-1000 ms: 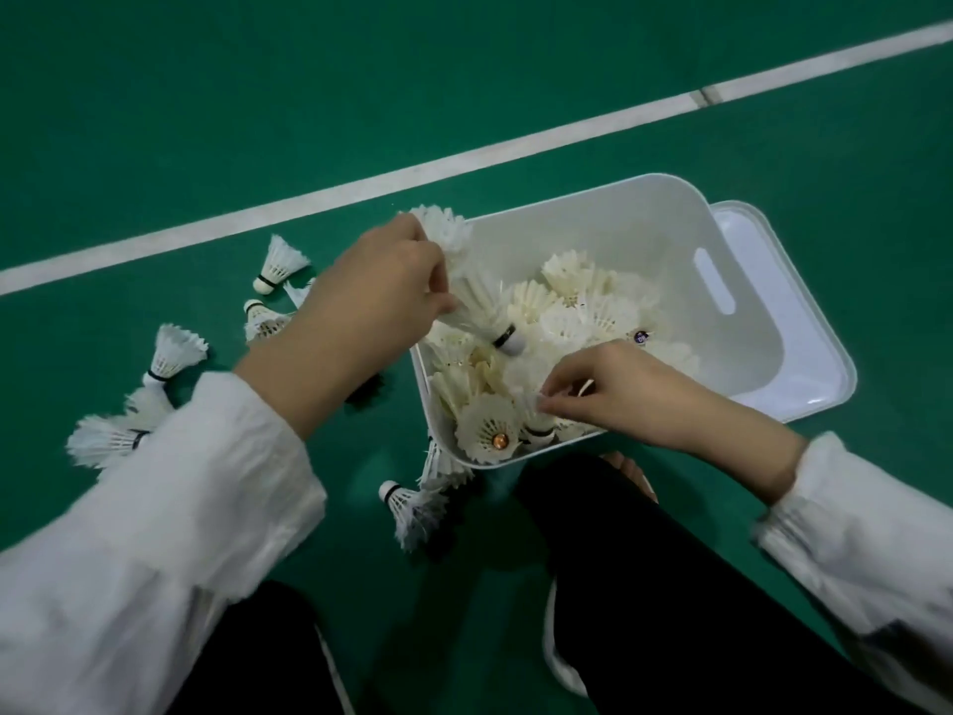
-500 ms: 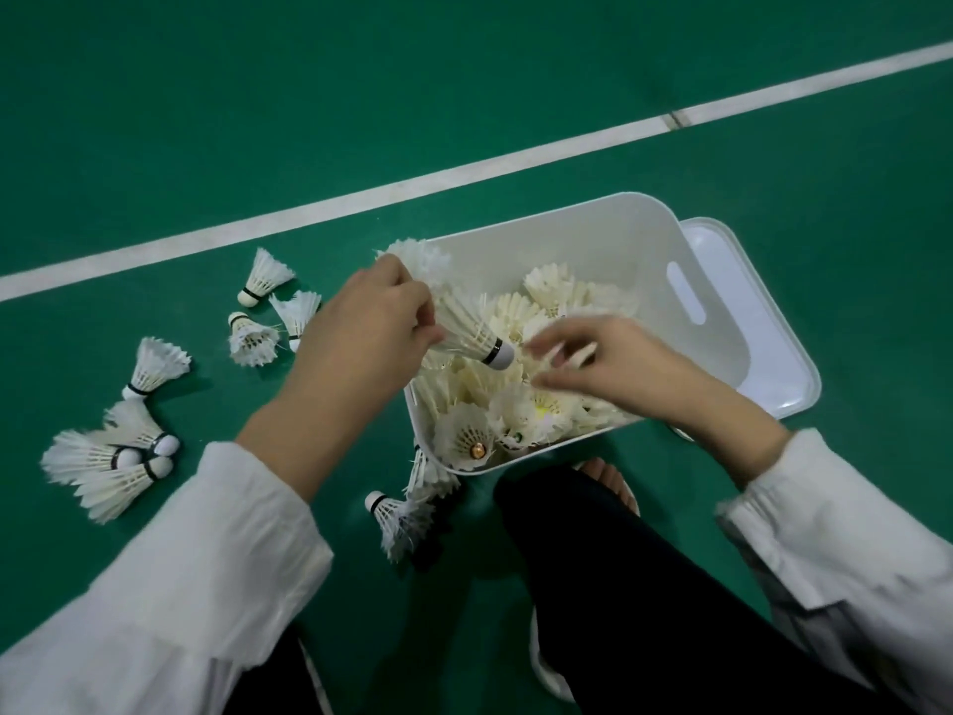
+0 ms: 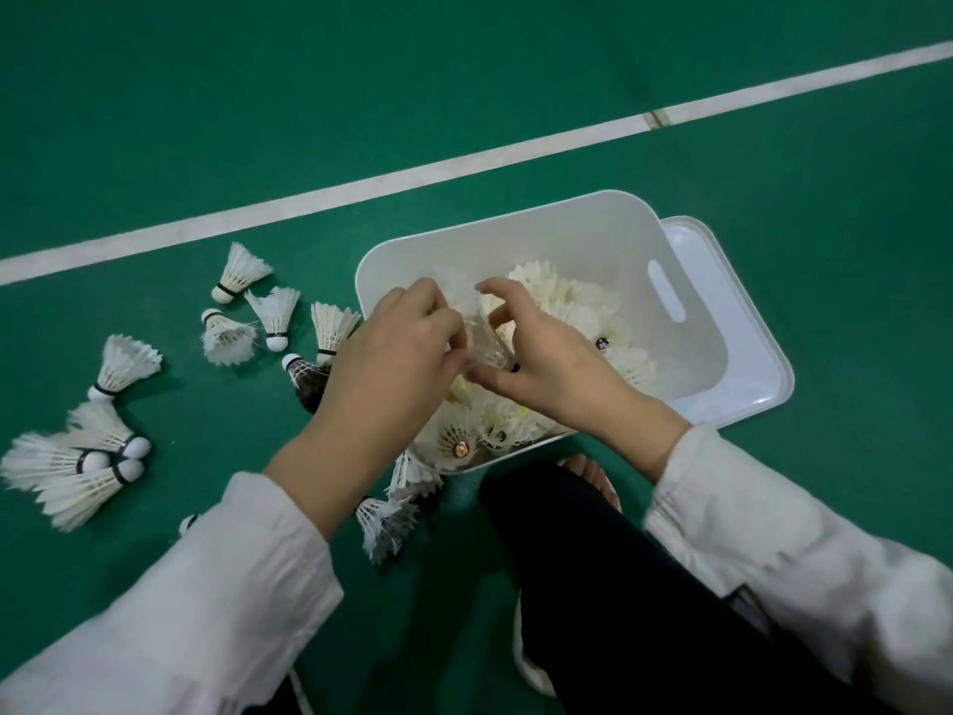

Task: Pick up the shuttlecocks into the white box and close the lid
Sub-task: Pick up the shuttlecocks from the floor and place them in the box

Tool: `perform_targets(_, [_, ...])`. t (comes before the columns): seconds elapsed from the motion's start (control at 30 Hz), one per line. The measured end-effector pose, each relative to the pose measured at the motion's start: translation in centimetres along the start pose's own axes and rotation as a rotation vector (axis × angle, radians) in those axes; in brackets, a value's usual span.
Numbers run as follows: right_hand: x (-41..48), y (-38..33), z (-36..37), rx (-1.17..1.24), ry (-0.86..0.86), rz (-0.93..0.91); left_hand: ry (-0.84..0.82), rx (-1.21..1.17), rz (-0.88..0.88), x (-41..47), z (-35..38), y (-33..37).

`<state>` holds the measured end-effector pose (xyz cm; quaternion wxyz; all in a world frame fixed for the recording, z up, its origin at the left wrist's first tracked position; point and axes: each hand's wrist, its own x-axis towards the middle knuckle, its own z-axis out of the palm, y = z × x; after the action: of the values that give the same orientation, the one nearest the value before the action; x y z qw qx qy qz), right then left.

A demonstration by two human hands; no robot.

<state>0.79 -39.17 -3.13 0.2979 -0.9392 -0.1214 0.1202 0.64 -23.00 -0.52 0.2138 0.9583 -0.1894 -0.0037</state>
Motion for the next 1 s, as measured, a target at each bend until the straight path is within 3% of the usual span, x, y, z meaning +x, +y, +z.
perform_targets(0.1, [-0.3, 0.6, -1.4, 0.008, 0.091, 0.04, 0.026, -0.107, -0.082, 0.3, -0.8, -0.1])
perform_targets(0.23, [-0.2, 3.7, -3.2, 0.142, 0.269, 0.238, 0.052, -0.131, -0.211, 0.7, -2.3, -0.7])
perform_targets(0.33, [0.5, 5.4, -2.8, 0.116, 0.299, 0.296, 0.015, -0.132, -0.213, 0.4, -2.1, -0.7])
perform_targets(0.4, [1.2, 5.8, -1.6, 0.095, 0.238, 0.308, -0.016, -0.094, -0.177, 0.2, -1.6, -0.6])
perform_targets(0.6, [2.3, 6.7, 1.8, -0.129, -0.18, 0.387, 0.009, -0.062, -0.085, 0.0, -0.8, -0.1])
perform_targets(0.67, [2.1, 6.1, 0.8, -0.157, -0.176, 0.366, 0.01, -0.074, -0.067, 0.0, -0.7, -0.2])
perform_targets(0.73, [1.6, 5.1, -0.8, -0.115, -0.048, 0.303, -0.019, -0.099, -0.056, 0.1, -0.4, -0.4])
perform_targets(0.83, [0.3, 2.3, -2.9, 0.083, 0.135, 0.054, -0.064, -0.135, -0.024, 0.3, 0.1, -0.2])
perform_targets(0.9, [0.1, 0.7, -3.4, 0.085, 0.054, -0.095, -0.075, -0.149, 0.006, 0.3, 0.3, 0.2])
perform_targets(1.0, [0.6, 0.4, -3.0, -0.038, -0.103, -0.157, -0.104, -0.152, 0.045, 0.3, 0.3, 0.4])
